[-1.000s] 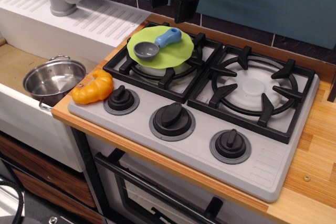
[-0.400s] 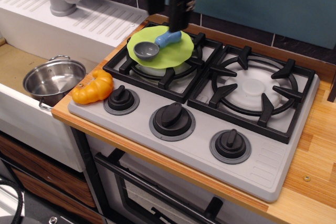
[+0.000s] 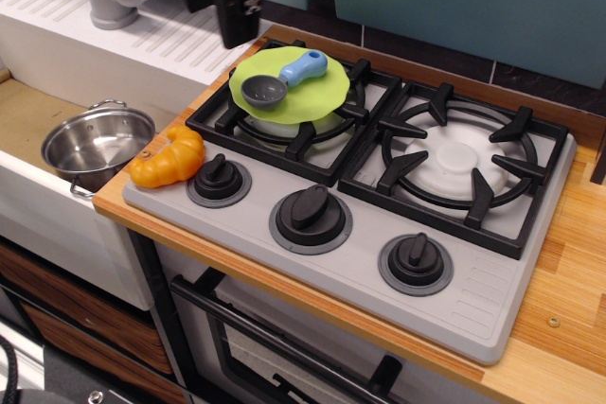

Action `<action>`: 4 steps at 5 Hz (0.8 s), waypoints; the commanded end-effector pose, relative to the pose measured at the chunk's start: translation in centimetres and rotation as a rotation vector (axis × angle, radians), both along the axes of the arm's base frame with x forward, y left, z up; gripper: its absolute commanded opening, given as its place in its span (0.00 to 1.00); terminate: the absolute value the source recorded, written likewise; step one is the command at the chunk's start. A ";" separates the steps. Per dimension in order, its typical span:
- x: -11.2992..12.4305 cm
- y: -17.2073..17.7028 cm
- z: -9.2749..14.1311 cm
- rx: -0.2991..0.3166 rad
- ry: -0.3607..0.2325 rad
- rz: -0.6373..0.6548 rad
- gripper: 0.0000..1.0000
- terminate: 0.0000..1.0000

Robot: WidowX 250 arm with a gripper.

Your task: Put spoon on plate and croissant in pot or pan in sink

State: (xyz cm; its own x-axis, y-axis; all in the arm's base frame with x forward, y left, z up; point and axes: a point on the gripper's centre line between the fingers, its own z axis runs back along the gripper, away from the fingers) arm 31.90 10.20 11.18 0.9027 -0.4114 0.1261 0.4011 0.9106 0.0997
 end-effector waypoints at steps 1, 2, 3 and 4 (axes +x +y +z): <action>-1.3 3.4 1.6 0.059 -0.141 0.074 1.00 0.00; -2.3 4.1 0.8 0.073 -0.144 0.120 1.00 0.00; -3.3 4.4 0.1 0.106 -0.115 0.201 1.00 0.00; -3.9 4.3 -0.6 0.110 -0.107 0.247 1.00 0.00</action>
State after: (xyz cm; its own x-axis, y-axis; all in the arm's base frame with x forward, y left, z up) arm 27.27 14.49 8.03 0.9744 -0.1839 0.1293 0.1593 0.9707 0.1798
